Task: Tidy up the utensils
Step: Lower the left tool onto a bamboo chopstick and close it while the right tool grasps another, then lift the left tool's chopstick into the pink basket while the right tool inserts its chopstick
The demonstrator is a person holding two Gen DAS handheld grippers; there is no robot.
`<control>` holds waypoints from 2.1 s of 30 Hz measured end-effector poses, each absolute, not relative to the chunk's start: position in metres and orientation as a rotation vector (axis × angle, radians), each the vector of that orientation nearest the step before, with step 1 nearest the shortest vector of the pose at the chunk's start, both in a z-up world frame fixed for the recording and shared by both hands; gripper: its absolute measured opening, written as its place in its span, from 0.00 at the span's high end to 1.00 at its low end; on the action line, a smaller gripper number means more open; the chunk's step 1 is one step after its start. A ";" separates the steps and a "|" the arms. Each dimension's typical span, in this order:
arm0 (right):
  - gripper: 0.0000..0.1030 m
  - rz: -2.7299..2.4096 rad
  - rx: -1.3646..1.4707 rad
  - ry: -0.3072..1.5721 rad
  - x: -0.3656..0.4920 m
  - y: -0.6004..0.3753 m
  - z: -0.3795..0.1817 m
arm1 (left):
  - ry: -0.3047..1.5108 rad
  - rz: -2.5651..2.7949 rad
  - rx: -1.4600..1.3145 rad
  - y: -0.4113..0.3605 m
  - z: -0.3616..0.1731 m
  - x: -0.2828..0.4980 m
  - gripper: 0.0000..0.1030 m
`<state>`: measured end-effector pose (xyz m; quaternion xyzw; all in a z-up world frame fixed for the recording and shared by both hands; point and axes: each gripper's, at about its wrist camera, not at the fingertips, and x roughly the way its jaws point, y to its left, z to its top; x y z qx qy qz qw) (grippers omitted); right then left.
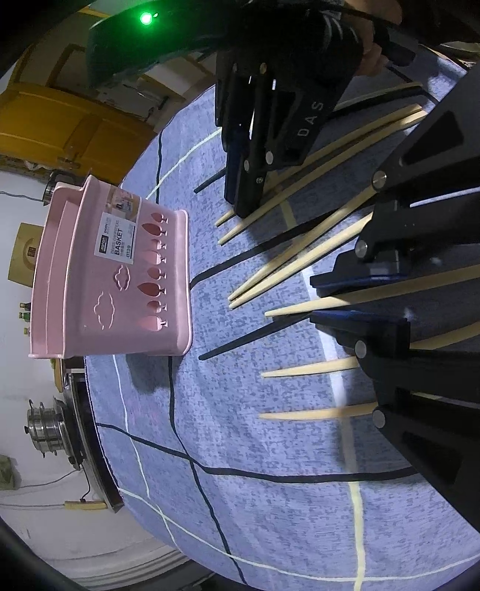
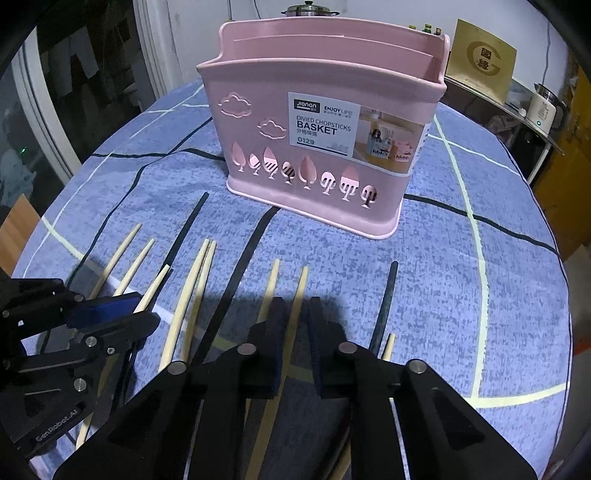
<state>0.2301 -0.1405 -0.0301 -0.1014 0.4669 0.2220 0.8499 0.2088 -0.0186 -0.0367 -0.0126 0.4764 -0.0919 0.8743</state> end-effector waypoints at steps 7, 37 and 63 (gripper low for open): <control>0.93 0.479 -0.190 0.981 0.231 -0.139 -0.028 | 0.997 -0.196 0.000 -0.021 -0.036 0.211 0.89; 0.94 0.504 -0.131 0.902 0.211 -0.158 0.006 | 0.877 -0.255 -0.061 -0.001 0.015 0.184 0.94; 0.96 0.547 -0.090 0.636 0.168 -0.173 0.108 | 0.664 -0.272 -0.013 -0.006 0.125 0.161 0.95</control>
